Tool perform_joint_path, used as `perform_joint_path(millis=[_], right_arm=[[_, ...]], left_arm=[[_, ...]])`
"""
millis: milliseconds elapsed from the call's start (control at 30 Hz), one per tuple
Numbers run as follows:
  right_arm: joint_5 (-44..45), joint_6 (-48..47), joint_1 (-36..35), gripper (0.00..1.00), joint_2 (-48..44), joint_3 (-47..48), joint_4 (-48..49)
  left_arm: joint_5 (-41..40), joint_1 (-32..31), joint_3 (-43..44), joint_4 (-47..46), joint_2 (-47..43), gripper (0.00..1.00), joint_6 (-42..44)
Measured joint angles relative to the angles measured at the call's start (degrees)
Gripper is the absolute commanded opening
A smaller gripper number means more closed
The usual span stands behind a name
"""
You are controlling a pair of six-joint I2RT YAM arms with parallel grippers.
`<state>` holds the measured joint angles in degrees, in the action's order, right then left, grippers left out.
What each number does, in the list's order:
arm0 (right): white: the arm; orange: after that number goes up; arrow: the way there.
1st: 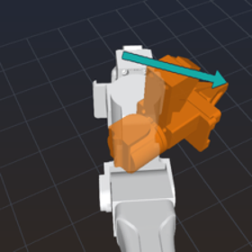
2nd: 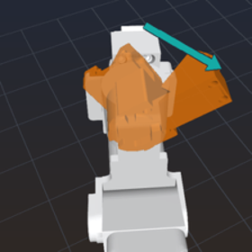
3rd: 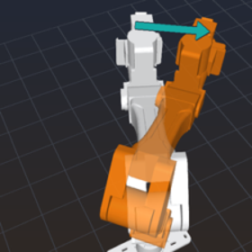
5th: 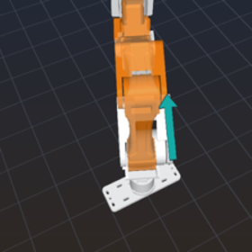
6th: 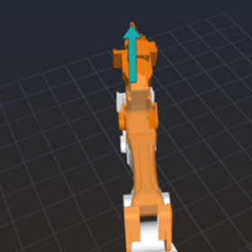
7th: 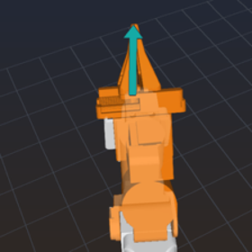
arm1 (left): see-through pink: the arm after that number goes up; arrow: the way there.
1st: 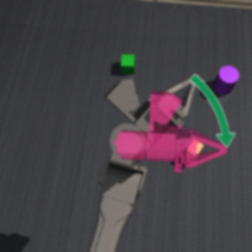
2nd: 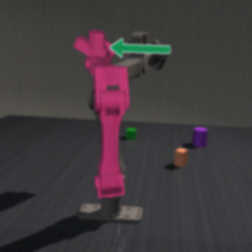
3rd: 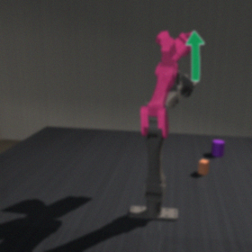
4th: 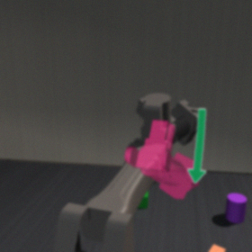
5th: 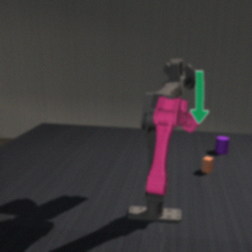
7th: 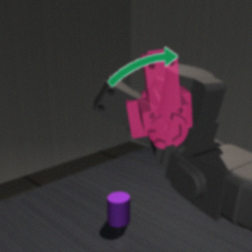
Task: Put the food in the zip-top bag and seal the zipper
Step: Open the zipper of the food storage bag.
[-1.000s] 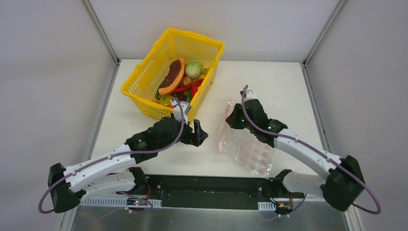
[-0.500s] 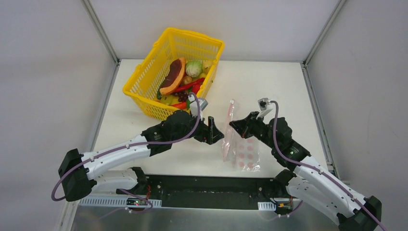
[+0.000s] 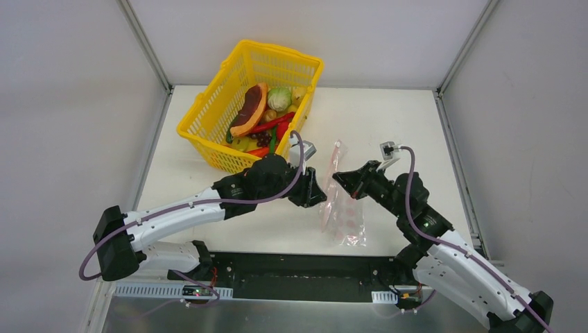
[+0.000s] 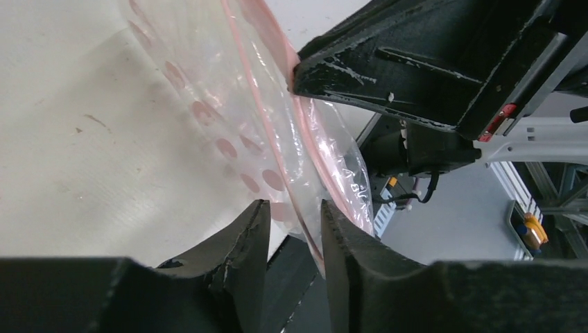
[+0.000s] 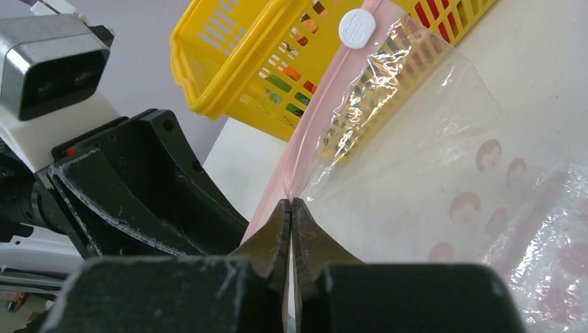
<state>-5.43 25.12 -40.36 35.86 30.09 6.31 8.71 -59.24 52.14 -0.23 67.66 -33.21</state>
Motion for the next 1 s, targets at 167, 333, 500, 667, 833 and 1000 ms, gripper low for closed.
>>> perform_joint_path(millis=[167,333,500,667,833,1000], right_arm=[[1.0,1.7,0.0,0.0,-1.5,-0.2,-0.1],[2.7,1.8,0.0,0.43,-2.8,0.1,-1.9],[3.1,1.2,0.0,0.71,0.3,8.7,-14.0],[5.2,0.8,0.0,0.73,4.1,22.8,-26.9],[7.7,2.3,0.0,0.63,3.9,28.9,-33.9],[8.1,4.2,0.0,0.56,3.0,29.1,-37.2]], left_arm=[[-0.3,-1.2,1.5,1.4,1.1,0.04,0.9],[-3.1,-1.2,1.9,3.7,1.0,0.0,1.3],[-8.6,-3.3,9.7,11.9,2.5,0.0,5.1],[-16.0,-8.2,24.0,17.7,7.1,0.0,10.2],[-21.9,-11.4,32.0,22.9,12.0,0.0,13.6],[-26.6,-13.6,33.6,27.7,16.0,0.0,15.3]])
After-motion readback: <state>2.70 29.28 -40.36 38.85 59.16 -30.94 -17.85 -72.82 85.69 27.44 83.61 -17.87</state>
